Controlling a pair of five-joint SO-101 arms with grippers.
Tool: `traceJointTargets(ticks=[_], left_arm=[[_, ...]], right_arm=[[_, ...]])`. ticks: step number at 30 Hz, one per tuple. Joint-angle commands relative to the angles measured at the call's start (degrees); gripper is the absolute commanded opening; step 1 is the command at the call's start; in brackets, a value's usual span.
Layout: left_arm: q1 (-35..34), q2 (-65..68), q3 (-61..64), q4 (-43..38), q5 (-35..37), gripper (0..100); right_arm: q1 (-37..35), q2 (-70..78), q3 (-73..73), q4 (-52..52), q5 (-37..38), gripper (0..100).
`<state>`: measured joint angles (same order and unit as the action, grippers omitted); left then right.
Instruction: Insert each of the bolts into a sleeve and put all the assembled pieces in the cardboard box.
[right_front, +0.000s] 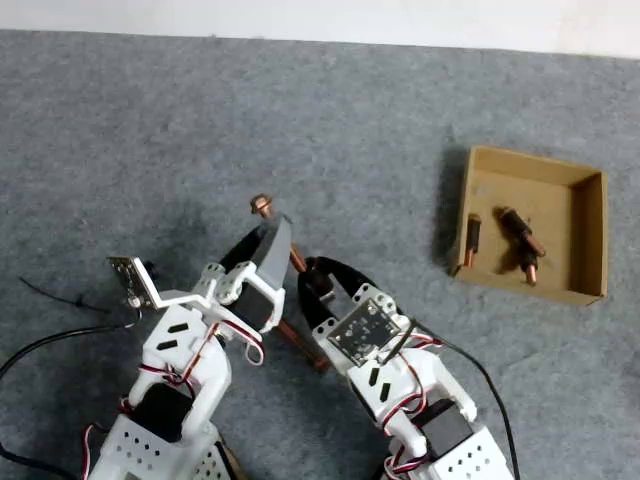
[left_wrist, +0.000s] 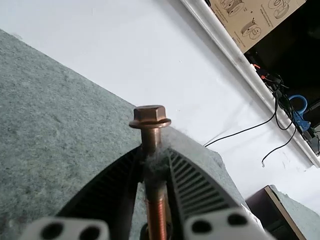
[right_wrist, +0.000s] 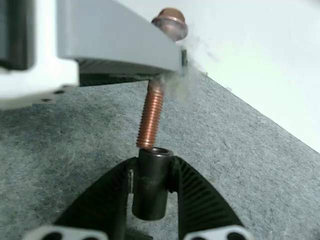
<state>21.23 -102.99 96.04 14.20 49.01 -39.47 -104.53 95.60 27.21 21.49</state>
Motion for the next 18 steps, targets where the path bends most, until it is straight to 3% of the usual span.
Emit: traceJointTargets(ticks=[1, 18], left_arm=[[1.27, -1.27, 1.1, -0.09, 0.44, 0], [1.27, -1.01, 1.1, -0.09, 0.44, 0]], right_arm=[[-0.13, -0.84, 8.66, -1.89, 0.7, 0.5], [-1.71, -0.84, 8.57, -1.89, 3.16, 0.5]])
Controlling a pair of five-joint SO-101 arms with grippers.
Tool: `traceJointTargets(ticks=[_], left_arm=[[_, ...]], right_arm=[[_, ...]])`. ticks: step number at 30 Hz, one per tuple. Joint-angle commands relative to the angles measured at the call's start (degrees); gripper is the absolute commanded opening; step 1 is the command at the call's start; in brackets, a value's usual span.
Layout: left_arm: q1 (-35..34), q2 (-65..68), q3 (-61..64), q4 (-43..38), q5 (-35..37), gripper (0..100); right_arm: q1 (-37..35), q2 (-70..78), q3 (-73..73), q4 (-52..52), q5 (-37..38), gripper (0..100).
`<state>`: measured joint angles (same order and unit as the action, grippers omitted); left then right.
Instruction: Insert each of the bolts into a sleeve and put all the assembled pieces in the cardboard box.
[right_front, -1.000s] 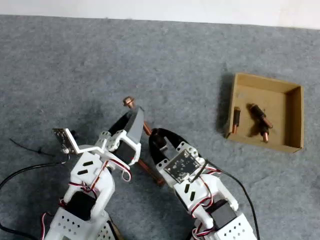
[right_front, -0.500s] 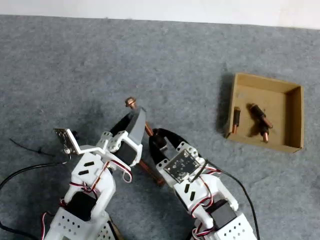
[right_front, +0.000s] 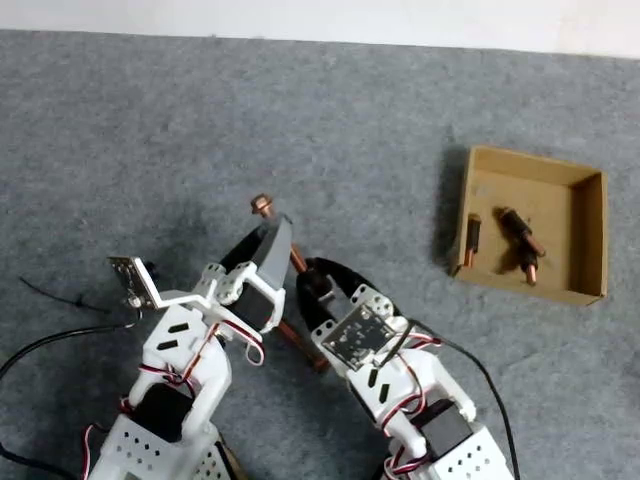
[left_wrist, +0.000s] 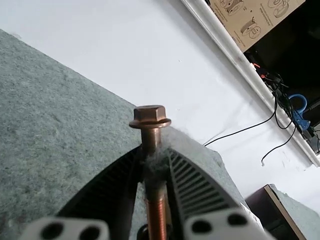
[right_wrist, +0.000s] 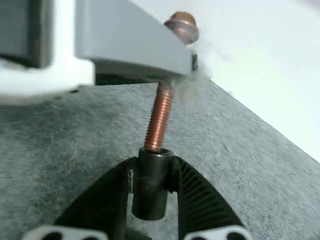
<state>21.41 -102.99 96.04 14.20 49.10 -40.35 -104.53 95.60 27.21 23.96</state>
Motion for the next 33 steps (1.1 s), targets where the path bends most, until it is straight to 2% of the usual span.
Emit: traceJointTargets(ticks=[1, 6, 11, 20, 24, 31, 33], left_arm=[[1.1, -1.01, 1.1, -0.09, 0.35, 0], [1.54, -0.92, 1.1, 0.35, 0.35, 0], [4.62, -1.01, 1.1, 4.57, 0.35, 0], [4.62, -1.01, 1.1, 6.42, 0.18, 0], [4.97, -1.01, 1.1, 7.47, -5.19, 0], [4.44, -1.01, 1.1, 7.3, -5.89, 0], [4.62, -1.01, 1.1, 7.38, -8.79, 0]], right_arm=[[-0.84, -0.84, 8.57, -1.89, 0.7, 0.5], [-0.84, -0.84, 8.57, -1.89, 0.7, 0.5], [-0.57, -0.84, 7.69, -1.71, 0.7, 0.5], [-0.4, -0.84, 7.78, -1.71, 0.7, 0.5], [-0.4, -0.84, 7.69, -1.63, 0.7, 0.5], [-0.84, -0.84, 7.96, -1.63, 0.7, 0.5], [-0.84, -0.84, 7.78, -1.63, 0.7, 0.5]])
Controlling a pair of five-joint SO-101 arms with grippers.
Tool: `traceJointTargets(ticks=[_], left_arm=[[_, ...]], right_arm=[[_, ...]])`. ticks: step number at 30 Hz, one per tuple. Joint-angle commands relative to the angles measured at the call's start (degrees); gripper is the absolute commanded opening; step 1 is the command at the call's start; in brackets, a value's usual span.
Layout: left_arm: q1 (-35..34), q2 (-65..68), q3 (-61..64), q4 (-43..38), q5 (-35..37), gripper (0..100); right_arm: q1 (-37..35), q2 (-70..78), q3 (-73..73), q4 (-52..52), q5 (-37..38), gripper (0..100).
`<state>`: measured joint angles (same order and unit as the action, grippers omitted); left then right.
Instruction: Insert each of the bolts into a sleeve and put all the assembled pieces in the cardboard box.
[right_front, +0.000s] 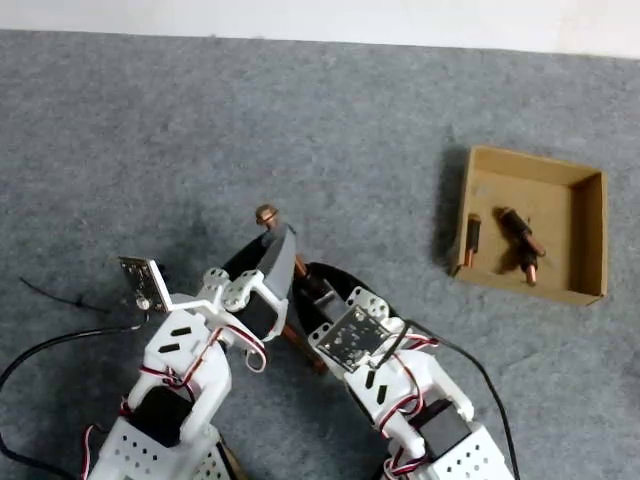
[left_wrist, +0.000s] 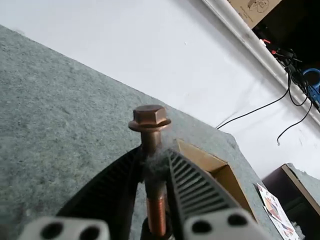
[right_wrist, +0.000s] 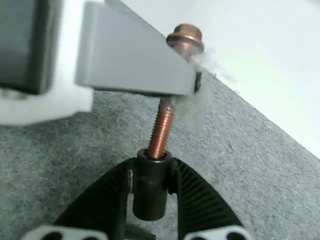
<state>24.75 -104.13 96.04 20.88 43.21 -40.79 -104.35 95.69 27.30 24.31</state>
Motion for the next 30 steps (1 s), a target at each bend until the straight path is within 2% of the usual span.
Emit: traceJointTargets(ticks=[1, 6, 11, 20, 24, 27, 30], left_arm=[[1.54, 0.13, 1.1, 0.88, -4.31, 0], [3.82, -0.04, 1.1, 4.66, -6.15, 0], [5.67, -0.22, 1.1, 8.62, -11.08, 0], [5.32, -0.31, 1.1, 10.46, -11.25, 1], [5.32, 0.13, 1.1, 10.64, -11.08, 15], [5.23, -0.31, 1.1, 12.57, -7.12, 28], [4.7, -0.31, 1.01, 12.66, -4.4, 35]], right_arm=[[-0.22, -1.01, 7.6, -1.71, 0.35, 0.5], [0.04, -1.01, 7.6, -1.71, 0.35, 0.5], [0.13, -1.01, 7.6, -1.71, 0.35, 0.5], [2.86, -1.01, 7.6, -1.71, 0.35, 0.5], [2.95, -1.01, 7.87, -1.71, 0.35, 0.5], [2.95, -1.01, 8.04, -1.8, 0.35, 0.5], [3.65, -1.01, 7.6, -1.89, 0.53, 0.5]])
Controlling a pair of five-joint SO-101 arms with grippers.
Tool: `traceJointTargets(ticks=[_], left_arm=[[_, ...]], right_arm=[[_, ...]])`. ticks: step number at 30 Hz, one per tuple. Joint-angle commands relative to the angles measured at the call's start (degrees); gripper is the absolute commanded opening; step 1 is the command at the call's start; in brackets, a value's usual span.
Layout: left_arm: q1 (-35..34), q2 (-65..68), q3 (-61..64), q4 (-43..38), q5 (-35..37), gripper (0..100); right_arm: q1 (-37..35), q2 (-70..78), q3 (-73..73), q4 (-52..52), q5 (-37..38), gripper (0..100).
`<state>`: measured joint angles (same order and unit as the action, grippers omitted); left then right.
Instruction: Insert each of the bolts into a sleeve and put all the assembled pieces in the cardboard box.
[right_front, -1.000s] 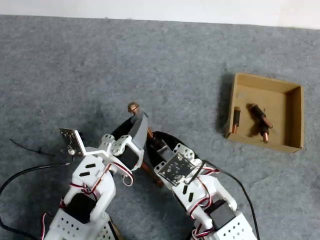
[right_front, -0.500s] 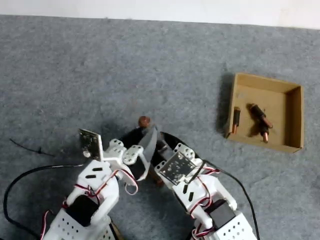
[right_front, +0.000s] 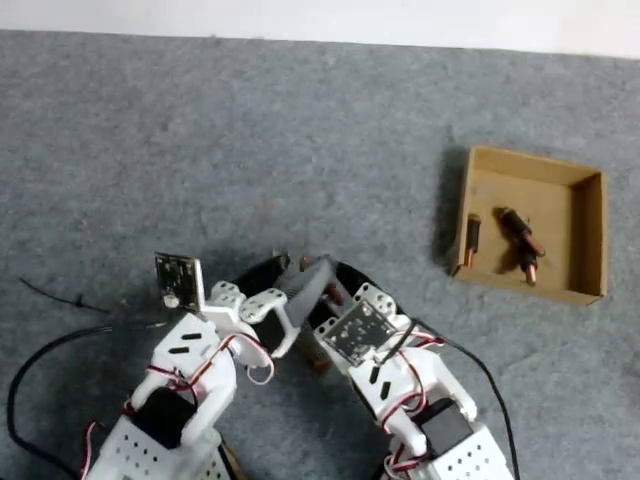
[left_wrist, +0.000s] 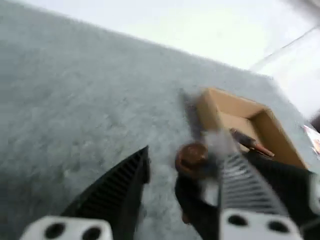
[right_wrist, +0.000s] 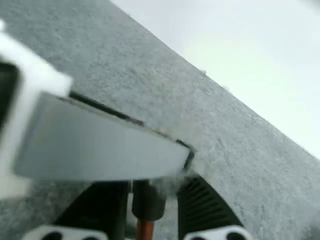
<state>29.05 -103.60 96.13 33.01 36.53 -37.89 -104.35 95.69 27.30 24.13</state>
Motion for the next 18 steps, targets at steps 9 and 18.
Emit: traceJointTargets(ticks=[9, 18], left_arm=[[-22.02, -0.84, -1.45, -7.03, 19.87, 35], [-22.99, -0.66, -0.4, -8.97, 16.0, 15]], right_arm=[[5.85, -1.01, 7.6, -2.07, 0.53, 0.5], [11.56, -1.01, 7.52, -2.33, 0.44, 0.5]])
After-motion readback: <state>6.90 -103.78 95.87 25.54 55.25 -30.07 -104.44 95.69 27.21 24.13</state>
